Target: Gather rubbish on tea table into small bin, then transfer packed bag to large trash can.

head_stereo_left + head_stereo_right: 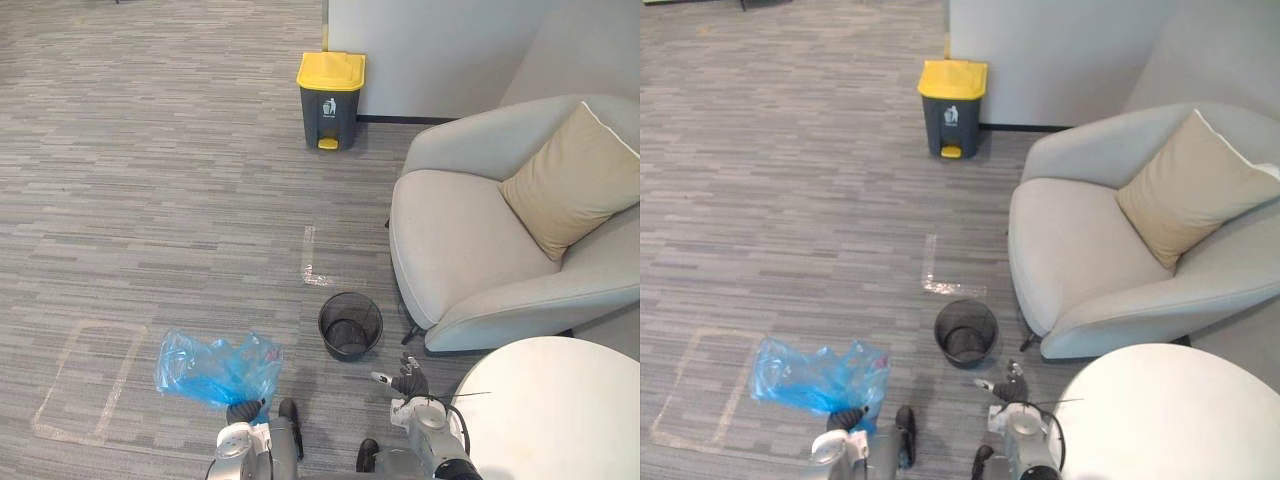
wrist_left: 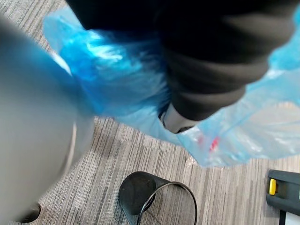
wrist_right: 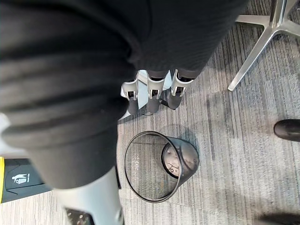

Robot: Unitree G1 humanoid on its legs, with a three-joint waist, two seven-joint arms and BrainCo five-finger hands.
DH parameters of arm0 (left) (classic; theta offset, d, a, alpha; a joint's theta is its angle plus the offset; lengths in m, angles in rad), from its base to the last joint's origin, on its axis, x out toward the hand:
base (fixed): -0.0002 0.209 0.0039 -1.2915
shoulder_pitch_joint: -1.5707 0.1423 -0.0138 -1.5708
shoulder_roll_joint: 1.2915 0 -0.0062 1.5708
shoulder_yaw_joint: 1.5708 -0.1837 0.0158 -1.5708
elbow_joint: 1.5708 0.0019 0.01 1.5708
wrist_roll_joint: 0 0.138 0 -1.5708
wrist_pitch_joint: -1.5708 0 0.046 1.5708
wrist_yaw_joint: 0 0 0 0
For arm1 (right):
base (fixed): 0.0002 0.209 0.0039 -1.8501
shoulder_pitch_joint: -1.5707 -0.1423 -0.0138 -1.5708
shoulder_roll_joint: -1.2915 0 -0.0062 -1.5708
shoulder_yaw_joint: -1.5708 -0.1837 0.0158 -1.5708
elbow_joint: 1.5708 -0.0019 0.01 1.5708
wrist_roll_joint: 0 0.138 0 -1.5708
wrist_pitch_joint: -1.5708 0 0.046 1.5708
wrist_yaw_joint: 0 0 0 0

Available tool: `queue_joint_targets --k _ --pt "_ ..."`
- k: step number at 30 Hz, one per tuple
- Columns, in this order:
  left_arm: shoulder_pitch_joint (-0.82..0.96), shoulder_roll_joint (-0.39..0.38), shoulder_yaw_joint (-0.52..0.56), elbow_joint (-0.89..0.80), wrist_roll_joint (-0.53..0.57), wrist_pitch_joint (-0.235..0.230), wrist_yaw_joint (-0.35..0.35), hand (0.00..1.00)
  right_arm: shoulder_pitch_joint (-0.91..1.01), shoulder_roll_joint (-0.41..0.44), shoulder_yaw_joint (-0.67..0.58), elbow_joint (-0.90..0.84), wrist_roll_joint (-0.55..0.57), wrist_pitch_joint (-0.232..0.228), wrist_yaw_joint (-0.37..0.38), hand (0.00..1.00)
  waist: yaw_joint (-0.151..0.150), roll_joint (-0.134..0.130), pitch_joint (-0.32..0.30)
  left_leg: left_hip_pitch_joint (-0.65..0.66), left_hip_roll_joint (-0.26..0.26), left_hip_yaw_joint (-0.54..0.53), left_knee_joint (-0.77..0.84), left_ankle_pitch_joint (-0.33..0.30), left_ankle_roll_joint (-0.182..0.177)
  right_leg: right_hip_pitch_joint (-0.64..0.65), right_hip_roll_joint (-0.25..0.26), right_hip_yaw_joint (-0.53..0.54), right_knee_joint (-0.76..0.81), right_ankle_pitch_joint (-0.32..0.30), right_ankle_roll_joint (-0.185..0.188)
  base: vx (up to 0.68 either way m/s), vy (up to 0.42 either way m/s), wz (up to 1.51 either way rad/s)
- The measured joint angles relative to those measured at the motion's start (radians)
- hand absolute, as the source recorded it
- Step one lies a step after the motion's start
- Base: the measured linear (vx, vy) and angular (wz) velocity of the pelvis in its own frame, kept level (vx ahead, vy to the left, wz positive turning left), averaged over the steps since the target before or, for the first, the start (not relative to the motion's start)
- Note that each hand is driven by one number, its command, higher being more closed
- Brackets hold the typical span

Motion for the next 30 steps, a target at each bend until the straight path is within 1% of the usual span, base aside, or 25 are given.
queue_joint_targets --k 1,2,3,4,5,7,8,11,14,15,17,18,19,20,21,22,23,24,25,26,28,29,30 --pt "-0.009 0.0 -0.009 0.001 0.0 0.002 -0.001 1.0 0.014 0.002 -0.015 -0.013 0.0 0.0 0.0 0.0 -0.006 -0.002 0.001 0.024 0.015 0.023 0.002 -0.034 -0.004 0.0 -0.019 -0.022 0.004 0.005 0.009 -0.12 0.233 0.8" --pt "-0.012 0.0 -0.016 0.001 0.001 0.004 -0.001 1.0 0.023 0.001 -0.027 -0.014 0.0 -0.001 -0.001 0.0 -0.013 0.002 0.0 0.051 0.027 0.044 -0.027 -0.063 -0.027 0.0 -0.028 -0.038 0.008 0.007 0.034 -0.1 0.26 0.68" --pt "-0.019 0.001 -0.021 0.003 0.005 0.007 -0.002 1.0 0.022 0.002 -0.046 -0.008 0.0 0.001 -0.002 0.0 -0.013 -0.003 0.004 0.059 0.01 0.047 -0.067 -0.077 -0.036 -0.001 -0.034 -0.045 0.009 0.008 0.049 -0.1 0.311 0.5" --pt "-0.019 0.027 -0.028 0.016 0.017 0.013 0.001 1.0 0.032 0.025 -0.056 -0.008 0.001 0.009 -0.004 0.0 -0.012 -0.022 -0.004 0.065 -0.033 0.049 -0.124 -0.049 -0.028 -0.004 -0.06 -0.039 -0.015 0.019 0.061 -0.07 0.279 0.36" --pt "-0.017 0.045 -0.044 0.031 0.022 0.019 0.001 1.0 0.042 0.023 -0.05 -0.008 -0.001 0.01 0.0 0.0 -0.013 -0.036 -0.015 0.08 -0.071 0.05 -0.178 -0.023 -0.011 0.001 -0.078 -0.032 -0.052 0.035 0.073 -0.07 0.213 0.27" --pt "-0.015 0.057 -0.067 0.04 0.029 0.021 0.001 1.0 0.04 0.022 -0.08 0.01 -0.001 0.01 -0.005 0.0 -0.014 -0.038 -0.024 0.089 -0.111 0.049 -0.22 -0.007 0.006 0.019 -0.088 -0.001 -0.108 0.079 0.078 -0.05 0.183 0.21" --pt "-0.014 0.061 -0.079 0.044 0.032 0.021 0.0 1.0 0.034 0.022 -0.088 0.035 -0.001 0.01 -0.007 0.0 -0.014 -0.042 -0.027 0.093 -0.123 0.049 -0.231 -0.002 0.014 0.037 -0.089 0.007 -0.143 0.102 0.084 -0.01 0.157 0.1" --pt "-0.015 0.064 -0.084 0.085 0.039 0.021 -0.002 1.0 0.029 0.024 -0.09 0.085 -0.002 0.019 -0.007 0.0 -0.013 -0.029 -0.031 0.093 -0.139 0.052 -0.238 0.005 0.028 0.052 -0.089 0.017 -0.199 0.139 0.091 0.0 0.087 -0.05" --pt "-0.015 0.077 -0.084 0.102 0.039 0.021 -0.002 1.0 0.016 0.023 -0.091 0.116 -0.003 0.022 -0.006 0.0 -0.01 -0.028 -0.033 0.092 -0.142 0.061 -0.224 -0.01 0.03 0.048 -0.089 0.025 -0.198 0.137 0.092 0.03 0.029 -0.11" --pt "-0.014 0.078 -0.083 0.102 0.039 0.021 -0.002 1.0 0.011 0.023 -0.091 0.116 -0.004 0.022 -0.006 0.0 -0.009 -0.028 -0.033 0.086 -0.14 0.062 -0.2 -0.03 0.032 0.041 -0.092 0.031 -0.176 0.119 0.098 0.05 0.03 -0.11" --pt "-0.011 0.08 -0.081 0.102 0.038 0.021 -0.002 1.0 0.01 0.023 -0.092 0.116 -0.029 0.025 -0.006 0.0 -0.009 -0.03 -0.031 0.082 -0.141 0.058 -0.146 -0.069 0.04 0.023 -0.115 0.031 -0.087 0.062 0.108 0.07 0.044 0.09" --pt "-0.011 0.08 -0.084 0.101 0.038 0.02 -0.002 1.0 0.012 0.015 -0.092 0.115 -0.042 0.027 -0.006 0.0 -0.012 -0.036 -0.028 0.073 -0.148 0.032 -0.103 -0.106 0.044 0.019 -0.14 0.023 0.004 0.023 0.113 0.11 0.046 0.44" --pt "-0.015 0.079 -0.084 0.101 0.038 0.021 -0.002 1.0 0.015 0.01 -0.092 0.113 -0.042 0.027 -0.006 0.0 -0.019 -0.038 -0.024 0.073 -0.15 0.011 -0.081 -0.131 0.05 0.011 -0.155 0.024 0.072 0.01 0.105 0.1 0.054 0.69" --pt "-0.013 0.076 -0.083 0.1 0.038 0.019 -0.002 1.0 0.021 0.006 -0.092 0.111 -0.042 0.028 -0.006 0.0 -0.023 -0.039 -0.019 0.075 -0.153 -0.019 -0.059 -0.149 0.058 -0.033 -0.166 0.063 0.204 0.022 0.067 0.1 0.069 0.73" --pt "-0.011 0.077 -0.08 0.097 0.037 0.018 -0.002 1.0 0.023 0.007 -0.092 0.111 -0.042 0.028 -0.006 0.0 -0.028 -0.043 -0.016 0.083 -0.157 -0.041 -0.054 -0.155 0.063 -0.067 -0.165 0.104 0.298 0.043 0.023 0.11 0.093 0.86" --pt "-0.013 0.077 -0.076 0.09 0.036 0.017 -0.002 1.0 0.027 0.01 -0.092 0.11 -0.042 0.028 -0.005 0.0 -0.036 -0.041 -0.005 0.103 -0.158 -0.078 -0.052 -0.162 0.073 -0.143 -0.149 0.172 0.444 0.06 -0.011 0.22 0.049 0.82" --pt "-0.01 0.086 -0.07 0.091 0.033 0.018 0.0 1.0 0.034 0.022 -0.092 0.109 -0.042 0.028 -0.002 0.0 -0.037 -0.049 -0.009 0.112 -0.152 -0.105 -0.047 -0.176 0.073 -0.177 -0.114 0.203 0.494 0.005 0.023 0.25 0.006 0.73" --pt "-0.01 0.09 -0.067 0.091 0.032 0.019 0.0 1.0 0.034 0.024 -0.084 0.109 -0.042 0.029 0.001 0.0 -0.036 -0.056 -0.006 0.124 -0.149 -0.115 -0.046 -0.187 0.072 -0.194 -0.089 0.208 0.502 -0.023 0.028 0.27 -0.056 0.55" --pt "-0.012 0.089 -0.059 0.091 0.025 0.019 0.0 1.0 0.031 0.024 -0.084 0.106 -0.042 0.029 0.003 0.0 -0.036 -0.062 -0.003 0.14 -0.151 -0.13 -0.046 -0.202 0.075 -0.225 -0.056 0.206 0.494 -0.056 0.039 0.31 -0.092 0.38" --pt "-0.012 0.085 -0.053 0.091 0.019 0.02 0.0 1.0 0.028 0.024 -0.095 0.102 -0.041 0.028 0.003 0.0 -0.036 -0.062 -0.001 0.159 -0.153 -0.136 -0.047 -0.223 0.077 -0.268 -0.024 0.197 0.471 -0.07 0.057 0.34 -0.1 0.31" --pt "-0.02 0.079 -0.054 0.091 0.019 0.023 0.0 1.0 0.03 0.024 -0.107 0.099 -0.039 0.028 0.003 0.0 -0.04 -0.056 0.003 0.189 -0.155 -0.153 -0.054 -0.254 0.068 -0.313 0.011 0.151 0.397 -0.065 0.066 0.42 -0.13 0.28" --pt "-0.027 0.077 -0.054 0.092 0.019 0.023 0.0 1.0 0.026 0.024 -0.12 0.098 -0.041 0.028 0.005 0.0 -0.041 -0.057 0.003 0.218 -0.157 -0.16 -0.073 -0.266 0.058 -0.317 0.028 0.128 0.311 -0.052 0.054 0.45 -0.156 0.38" --pt "-0.031 0.076 -0.055 0.092 0.019 0.023 -0.001 1.0 0.028 0.025 -0.132 0.099 -0.041 0.028 0.004 0.0 -0.041 -0.061 0.002 0.236 -0.164 -0.168 -0.092 -0.275 0.048 -0.306 0.035 0.118 0.25 -0.035 0.035 0.52 -0.192 0.62"
